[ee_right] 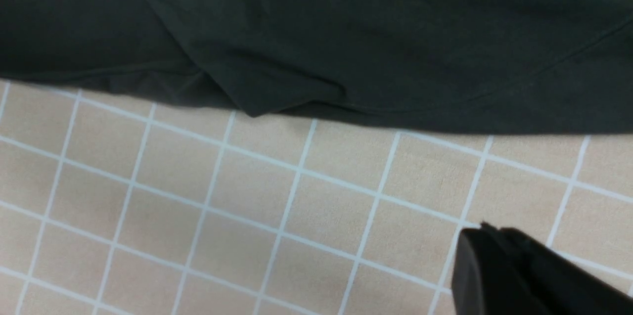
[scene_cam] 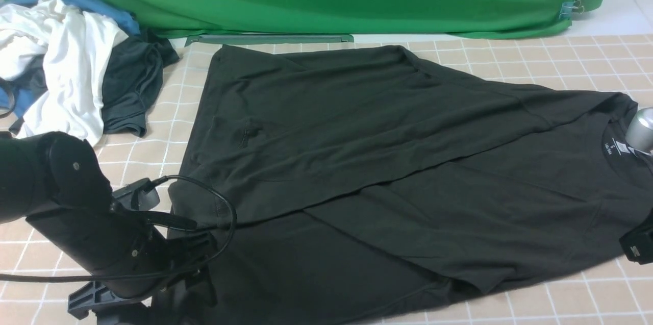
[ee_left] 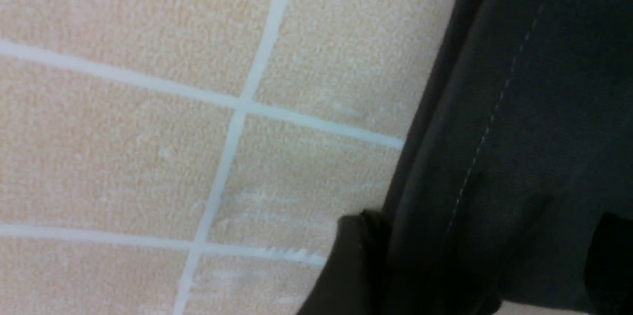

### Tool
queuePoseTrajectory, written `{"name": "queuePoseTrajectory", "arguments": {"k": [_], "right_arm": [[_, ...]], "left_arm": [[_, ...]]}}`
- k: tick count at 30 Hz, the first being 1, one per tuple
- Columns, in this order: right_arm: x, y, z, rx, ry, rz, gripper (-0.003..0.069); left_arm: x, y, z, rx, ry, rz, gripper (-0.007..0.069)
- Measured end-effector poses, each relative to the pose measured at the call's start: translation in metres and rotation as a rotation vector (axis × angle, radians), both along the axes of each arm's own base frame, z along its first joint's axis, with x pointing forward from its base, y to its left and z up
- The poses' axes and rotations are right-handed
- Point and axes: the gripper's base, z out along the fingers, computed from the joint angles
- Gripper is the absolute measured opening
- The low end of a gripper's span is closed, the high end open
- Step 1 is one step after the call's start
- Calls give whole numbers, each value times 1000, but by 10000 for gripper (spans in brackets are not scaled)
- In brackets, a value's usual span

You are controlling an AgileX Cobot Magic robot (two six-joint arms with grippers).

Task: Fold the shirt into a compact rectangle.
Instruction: 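Grasp the near edge of the shirt at its hem and shoulder corners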

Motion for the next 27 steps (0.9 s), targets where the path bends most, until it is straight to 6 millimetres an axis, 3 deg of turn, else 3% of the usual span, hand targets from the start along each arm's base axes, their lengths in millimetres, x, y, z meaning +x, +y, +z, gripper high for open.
{"name": "queuePoseTrajectory", "arguments": {"k": [3, 6, 9, 12, 16, 20, 24, 27], "right_arm": [[0, 0, 0, -1, 0, 2, 29], [0, 0, 0, 0, 0, 2, 29], [0, 0, 0, 0, 0, 2, 29], [-2, 0, -1, -1, 22, 6, 29], [-3, 0, -1, -3, 28, 8, 38], [6, -4, -4, -47, 1, -26, 92], [19, -10, -20, -119, 69, -74, 192], [34, -15, -38, -139, 127, -121, 299]], "left_arm": [[1, 0, 0, 1, -14, 4, 507], [3, 0, 0, 2, -34, 9, 395], [6, 0, 0, 4, -68, 15, 190], [7, 1, 0, 6, -78, 2, 52], [6, 1, 5, 5, -85, -15, 21], [6, 1, 28, 12, -133, -59, 20], [8, 2, 48, 22, -197, -83, 20], [7, 3, 53, 23, -215, -85, 20]]}}
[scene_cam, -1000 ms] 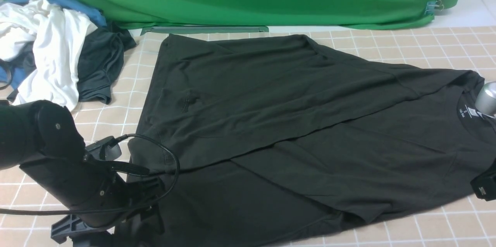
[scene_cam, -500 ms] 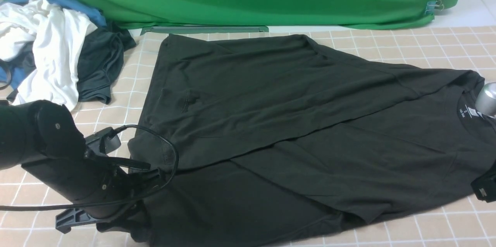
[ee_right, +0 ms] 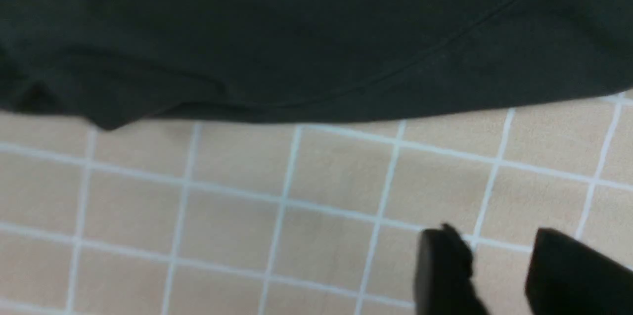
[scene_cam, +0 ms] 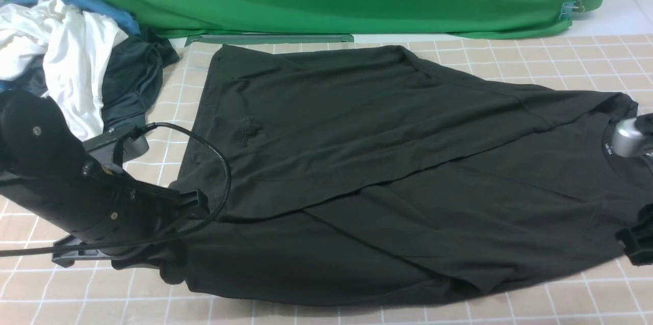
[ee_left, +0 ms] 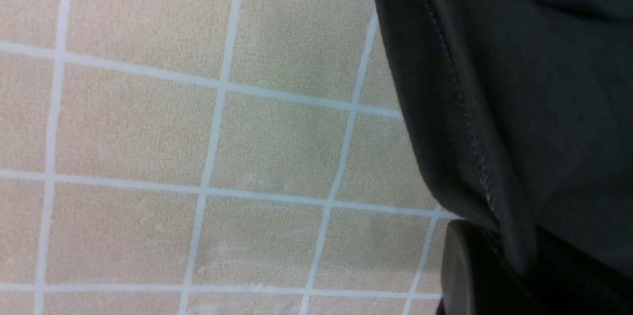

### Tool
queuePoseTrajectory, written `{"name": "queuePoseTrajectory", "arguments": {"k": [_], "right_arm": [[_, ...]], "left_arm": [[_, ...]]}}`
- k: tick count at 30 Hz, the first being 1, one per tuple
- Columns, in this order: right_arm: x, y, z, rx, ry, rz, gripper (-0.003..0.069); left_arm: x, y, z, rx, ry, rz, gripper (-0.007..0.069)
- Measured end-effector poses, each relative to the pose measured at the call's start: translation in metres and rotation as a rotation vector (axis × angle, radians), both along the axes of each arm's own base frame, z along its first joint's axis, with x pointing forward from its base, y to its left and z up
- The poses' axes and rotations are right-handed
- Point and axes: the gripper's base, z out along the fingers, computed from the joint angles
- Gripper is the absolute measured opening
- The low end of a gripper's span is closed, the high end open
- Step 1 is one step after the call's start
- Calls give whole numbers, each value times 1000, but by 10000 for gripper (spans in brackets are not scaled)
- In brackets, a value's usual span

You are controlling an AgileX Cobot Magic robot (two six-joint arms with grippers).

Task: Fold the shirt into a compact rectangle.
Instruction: 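Grasp the near edge of the shirt at its hem and shoulder corners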

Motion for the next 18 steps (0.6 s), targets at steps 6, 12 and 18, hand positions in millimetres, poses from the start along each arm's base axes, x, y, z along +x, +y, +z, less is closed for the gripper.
{"name": "queuePoseTrajectory", "arguments": {"k": [6, 12, 18], "right_arm": [[17, -23, -26, -8, 92, -121, 394], [33, -44, -49, -2, 108, -240, 513], [45, -46, -68, 8, 106, -266, 545]], "left_arm": [[0, 0, 0, 2, -1, -1, 20], [0, 0, 0, 7, -4, -10, 20], [0, 1, 0, 9, -5, -14, 20]]}}
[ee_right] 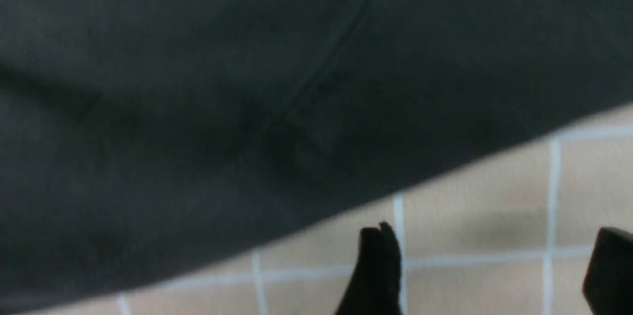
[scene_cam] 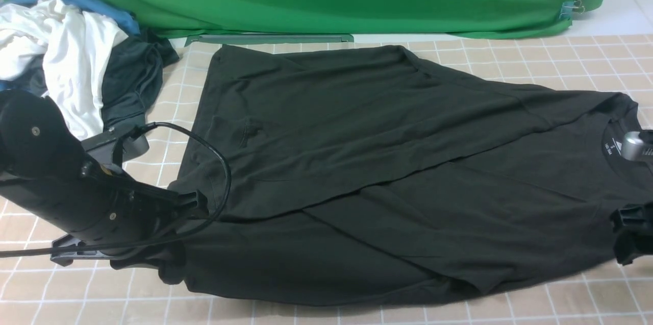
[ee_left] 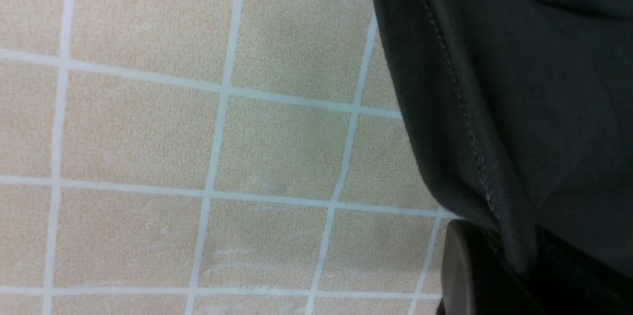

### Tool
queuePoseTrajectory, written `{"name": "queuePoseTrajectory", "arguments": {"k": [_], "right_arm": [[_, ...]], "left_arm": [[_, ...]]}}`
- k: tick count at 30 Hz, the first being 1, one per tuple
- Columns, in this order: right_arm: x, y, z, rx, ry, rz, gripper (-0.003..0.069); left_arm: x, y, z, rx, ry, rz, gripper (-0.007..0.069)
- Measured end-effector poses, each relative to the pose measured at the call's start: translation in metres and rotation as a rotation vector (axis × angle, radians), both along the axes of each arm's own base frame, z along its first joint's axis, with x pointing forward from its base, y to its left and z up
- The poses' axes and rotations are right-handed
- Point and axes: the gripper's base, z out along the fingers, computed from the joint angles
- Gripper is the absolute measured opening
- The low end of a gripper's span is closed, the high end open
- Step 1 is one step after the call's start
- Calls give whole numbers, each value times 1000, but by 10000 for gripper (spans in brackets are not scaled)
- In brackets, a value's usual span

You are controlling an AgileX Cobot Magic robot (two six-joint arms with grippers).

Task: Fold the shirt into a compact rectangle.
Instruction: 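Grasp the near edge of the shirt at its hem and shoulder corners, then fold the black garment in half by bringing its near edge over to the far edge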

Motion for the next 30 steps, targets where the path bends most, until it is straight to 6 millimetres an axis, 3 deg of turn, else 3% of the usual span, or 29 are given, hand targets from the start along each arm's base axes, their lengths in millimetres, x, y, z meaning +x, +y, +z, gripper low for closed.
{"name": "queuePoseTrajectory", "arguments": {"k": [8, 14, 21, 23, 30], "right_arm": [[15, -2, -11, -2, -93, -39, 519], [19, -2, -19, 17, -96, -78, 335], [23, -2, -23, 20, -82, -73, 183], [23, -2, -22, 23, -83, -58, 73], [9, -5, -4, -29, -40, -20, 48]], "left_arm": [[1, 0, 0, 2, -9, 0, 20], [1, 0, 0, 2, -9, -3, 20], [1, 0, 0, 3, -10, -4, 20], [1, 0, 0, 3, -12, -6, 20], [-7, 1, 15, -3, -62, -27, 20]]}}
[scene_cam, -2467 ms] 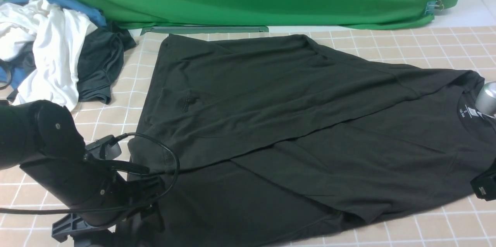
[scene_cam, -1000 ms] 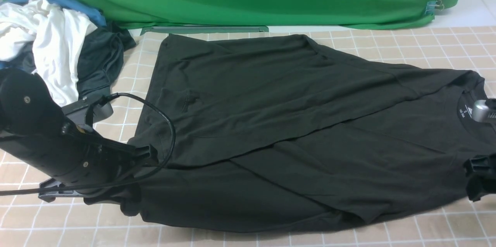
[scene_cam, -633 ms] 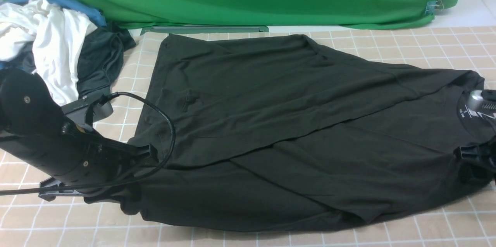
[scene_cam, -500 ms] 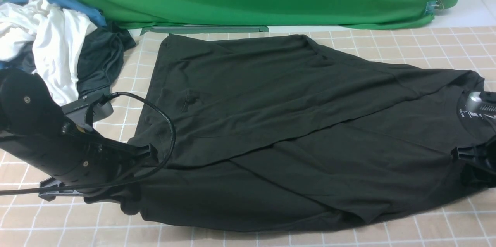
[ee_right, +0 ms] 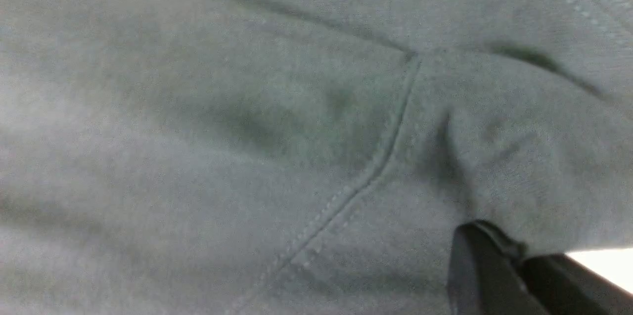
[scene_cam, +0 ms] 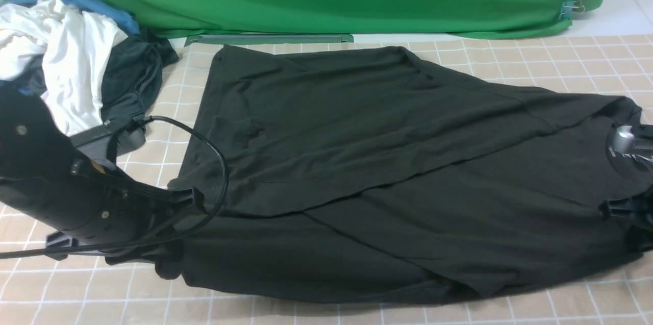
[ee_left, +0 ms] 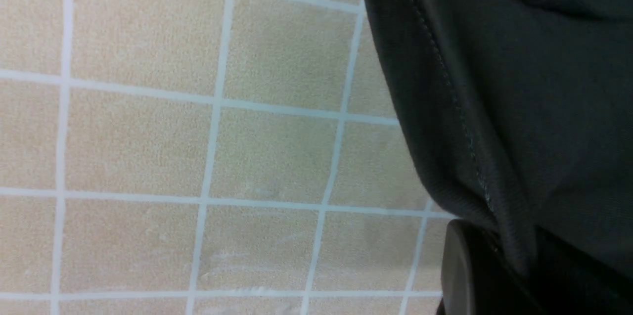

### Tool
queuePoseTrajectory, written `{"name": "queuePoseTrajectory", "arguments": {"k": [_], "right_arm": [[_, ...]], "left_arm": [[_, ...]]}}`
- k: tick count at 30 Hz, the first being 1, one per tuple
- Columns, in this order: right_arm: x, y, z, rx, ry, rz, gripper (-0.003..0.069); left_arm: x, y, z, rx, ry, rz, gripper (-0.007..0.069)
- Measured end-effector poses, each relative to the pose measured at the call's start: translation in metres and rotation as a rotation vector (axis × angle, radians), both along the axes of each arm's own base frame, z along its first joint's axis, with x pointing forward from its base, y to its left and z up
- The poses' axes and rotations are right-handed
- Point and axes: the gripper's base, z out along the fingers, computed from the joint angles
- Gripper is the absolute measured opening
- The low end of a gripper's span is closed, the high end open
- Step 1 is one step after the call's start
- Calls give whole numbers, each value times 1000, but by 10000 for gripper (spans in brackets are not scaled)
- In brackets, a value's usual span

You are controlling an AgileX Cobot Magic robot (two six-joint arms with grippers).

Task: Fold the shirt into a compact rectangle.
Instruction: 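Fold the black garment in half by bringing its near edge over to the far edge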

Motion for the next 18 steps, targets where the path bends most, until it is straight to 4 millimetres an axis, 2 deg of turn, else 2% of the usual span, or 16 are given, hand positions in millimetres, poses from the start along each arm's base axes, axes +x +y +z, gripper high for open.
{"name": "queuePoseTrajectory", "arguments": {"k": [2, 5, 12, 15, 18], "right_arm": [[-10, -3, 14, -45, 21, 1, 48], [-24, -6, 26, -92, 94, -12, 48], [-62, -7, 23, -117, 342, -19, 47], [-72, -6, 26, -121, 352, -29, 46], [-70, -6, 34, -131, 294, -39, 46]], "left_arm": [[-5, 1, 7, -5, -21, -5, 20], [-12, 1, 12, -9, -1, -18, 20], [-26, 1, 12, -6, 122, -53, 20], [-28, 1, 11, -4, 143, -61, 20], [-24, 0, 12, -13, 105, -49, 20]]}}
